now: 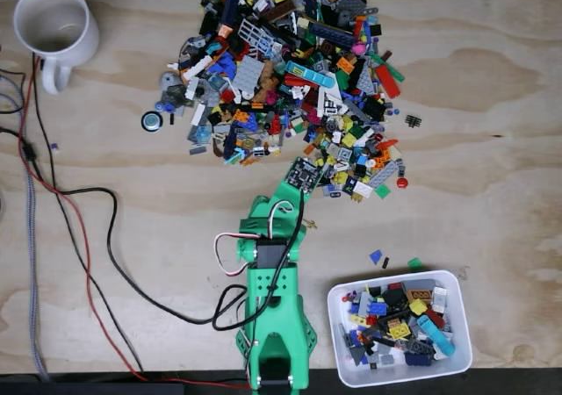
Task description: Find the closest Lego and put it in the bin.
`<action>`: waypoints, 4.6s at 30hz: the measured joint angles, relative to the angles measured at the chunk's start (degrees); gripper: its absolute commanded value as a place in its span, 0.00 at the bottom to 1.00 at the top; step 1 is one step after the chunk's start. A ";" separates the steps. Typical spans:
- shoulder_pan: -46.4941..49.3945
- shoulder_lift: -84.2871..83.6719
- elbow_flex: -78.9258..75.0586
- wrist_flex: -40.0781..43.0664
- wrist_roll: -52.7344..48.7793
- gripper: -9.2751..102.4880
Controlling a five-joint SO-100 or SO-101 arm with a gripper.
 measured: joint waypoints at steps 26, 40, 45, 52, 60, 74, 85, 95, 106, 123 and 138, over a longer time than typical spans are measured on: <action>2.11 -31.46 -7.38 -9.93 17.84 0.22; 5.10 -51.50 -15.56 -17.14 19.95 0.21; 6.86 -54.49 -15.64 -19.16 19.95 0.20; 7.82 -56.07 -15.82 -21.45 19.42 0.19; 8.00 -57.57 -17.05 -23.47 18.72 0.17; 10.37 -58.36 -17.40 -24.35 16.44 0.11; 9.93 -53.53 -20.13 -13.89 16.35 0.10; 21.97 -28.56 -32.08 10.37 4.48 0.11; 55.37 -14.68 -23.82 9.58 -13.54 0.11; 81.39 -12.39 -10.81 -3.87 -26.89 0.23; 50.01 -7.65 -10.81 -9.49 -22.68 0.23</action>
